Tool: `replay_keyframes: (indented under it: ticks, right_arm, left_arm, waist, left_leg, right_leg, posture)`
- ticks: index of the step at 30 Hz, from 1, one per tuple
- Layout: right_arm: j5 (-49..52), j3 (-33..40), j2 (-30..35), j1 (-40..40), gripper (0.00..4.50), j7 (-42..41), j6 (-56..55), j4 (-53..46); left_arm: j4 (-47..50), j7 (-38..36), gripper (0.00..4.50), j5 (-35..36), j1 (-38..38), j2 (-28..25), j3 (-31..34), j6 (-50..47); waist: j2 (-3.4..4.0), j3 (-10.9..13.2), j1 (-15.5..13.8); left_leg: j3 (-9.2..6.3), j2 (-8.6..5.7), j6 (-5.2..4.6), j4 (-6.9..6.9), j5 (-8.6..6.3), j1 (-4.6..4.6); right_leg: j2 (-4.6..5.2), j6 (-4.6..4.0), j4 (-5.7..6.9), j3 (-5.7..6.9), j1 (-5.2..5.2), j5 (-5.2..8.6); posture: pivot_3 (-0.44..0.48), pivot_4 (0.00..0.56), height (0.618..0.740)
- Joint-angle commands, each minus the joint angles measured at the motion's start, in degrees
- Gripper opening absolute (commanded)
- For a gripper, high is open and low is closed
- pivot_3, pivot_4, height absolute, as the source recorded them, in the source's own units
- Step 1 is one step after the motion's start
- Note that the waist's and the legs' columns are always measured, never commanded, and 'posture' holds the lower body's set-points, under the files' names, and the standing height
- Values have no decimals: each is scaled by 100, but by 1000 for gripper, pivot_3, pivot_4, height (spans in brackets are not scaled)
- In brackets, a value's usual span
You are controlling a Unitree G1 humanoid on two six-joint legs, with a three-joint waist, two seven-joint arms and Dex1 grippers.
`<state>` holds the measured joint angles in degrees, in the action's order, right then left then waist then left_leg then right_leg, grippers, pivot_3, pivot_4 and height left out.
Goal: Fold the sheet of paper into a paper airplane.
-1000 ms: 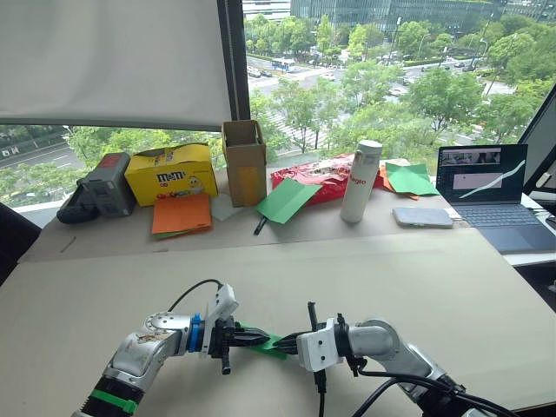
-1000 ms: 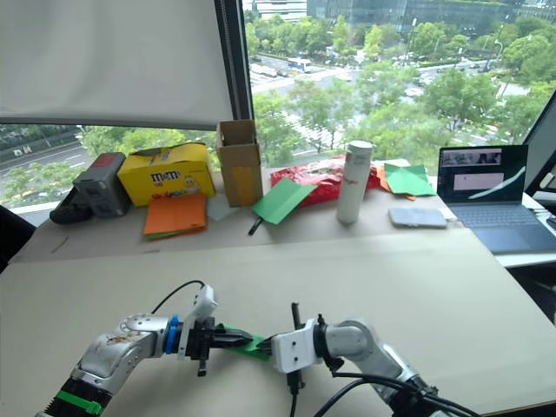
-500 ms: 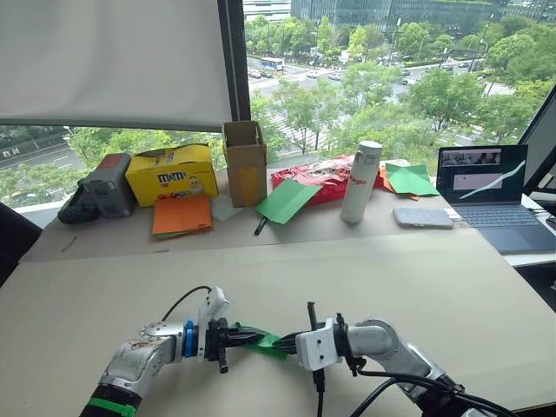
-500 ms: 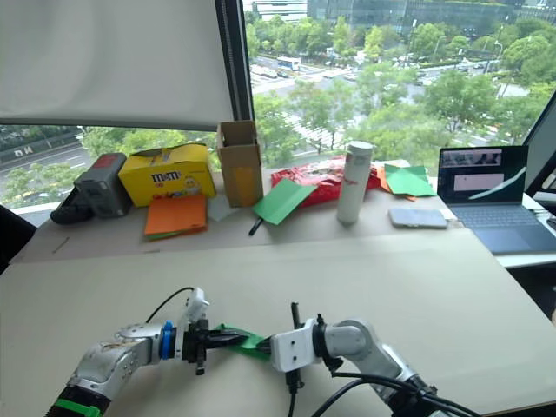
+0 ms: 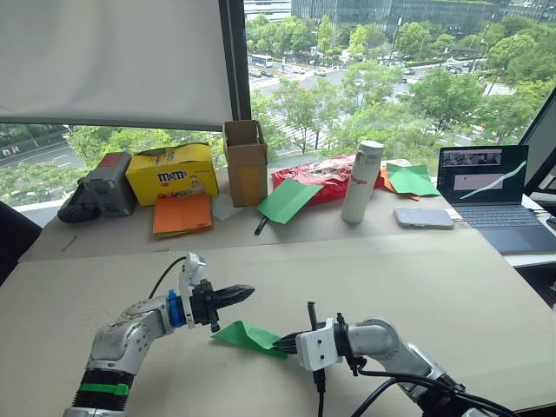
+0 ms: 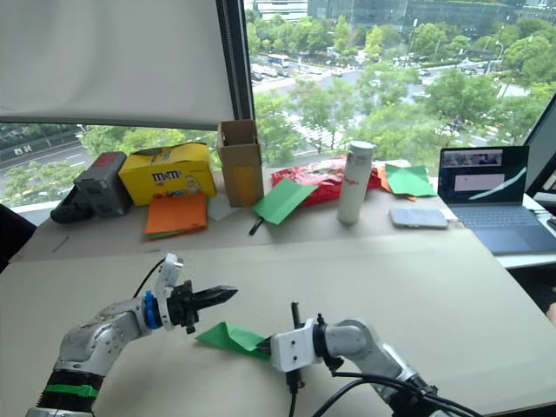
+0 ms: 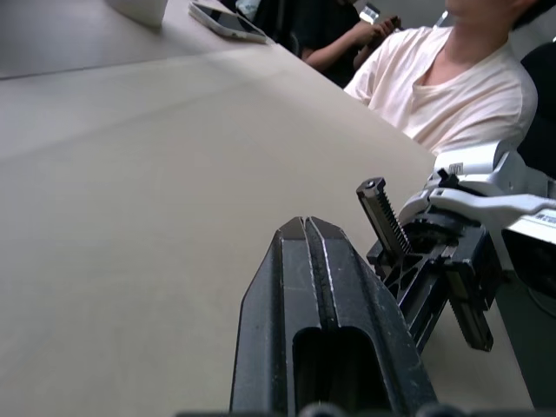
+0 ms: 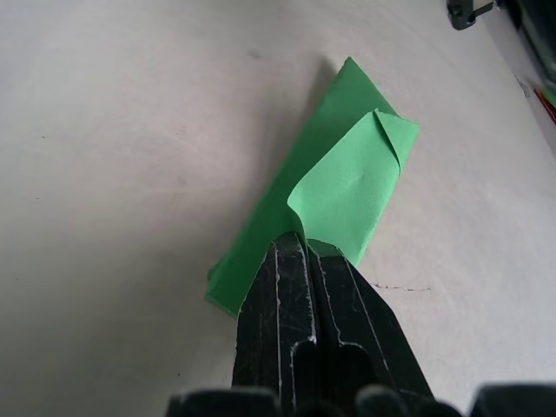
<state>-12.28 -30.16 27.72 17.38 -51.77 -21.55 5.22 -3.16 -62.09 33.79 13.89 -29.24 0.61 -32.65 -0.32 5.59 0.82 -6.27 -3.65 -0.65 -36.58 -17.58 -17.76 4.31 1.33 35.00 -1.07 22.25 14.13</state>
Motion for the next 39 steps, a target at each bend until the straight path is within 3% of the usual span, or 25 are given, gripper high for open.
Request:
replay_keyframes:
  ticks: [1,7,16,18,23,26,33,39]
  right_arm:
    - [-278,-163,54,-93,67,-53,225,359]
    - [-270,-167,64,-105,67,-65,228,379]
    - [-229,-147,153,-144,67,-137,171,358]
    - [-227,-146,167,-149,67,-151,161,364]
    - [-233,-167,179,-134,67,-180,147,386]
    - [-230,-170,177,-126,67,-195,144,393]
    - [-234,-192,171,-108,67,-187,145,411]
    - [-250,-184,167,-116,67,-146,170,400]
  left_arm:
    - [71,-155,0,-514,-168,-112,-449,444]
    - [-261,-291,0,-1443,-432,-322,-1118,1293]
    - [-1126,-81,0,-1683,-268,-235,-1027,1979]
    - [-1037,-246,0,-1330,-292,-164,-897,1793]
    - [-198,-575,0,546,-170,61,73,546]
    - [-180,-397,0,832,64,90,415,251]
    - [-406,-586,0,-409,-88,-197,-415,908]
    - [-805,-445,0,-1056,-133,-161,-787,1206]
  waist:
    - [0,0,1]
    - [1,-1,-9]
    - [14,-9,-31]
    - [16,-10,-36]
    - [2,-1,-13]
    - [-6,2,-21]
    - [2,-1,-12]
    - [-4,1,-35]
  left_leg:
    - [0,0,0,1,0,0]
    - [1,2,-1,6,-2,0]
    - [0,2,-1,12,-2,13]
    - [0,1,-1,12,-2,20]
    - [0,-1,-3,11,-3,8]
    - [-3,0,-3,7,-3,8]
    - [-2,-7,-1,16,-2,13]
    - [-3,-6,-1,21,-3,11]
  right_leg:
    - [0,0,0,-1,0,0]
    - [4,0,-2,-4,0,0]
    - [4,1,-1,3,-8,1]
    - [4,2,-1,6,-10,2]
    - [0,3,3,8,-4,2]
    - [0,3,0,14,-3,2]
    - [3,2,-2,5,-5,2]
    - [5,2,-6,6,-4,2]
  posture:
    - [0,150,740]
    - [0,150,740]
    - [0,150,740]
    - [0,150,740]
    - [0,150,740]
    - [0,150,740]
    - [0,150,740]
    - [0,150,740]
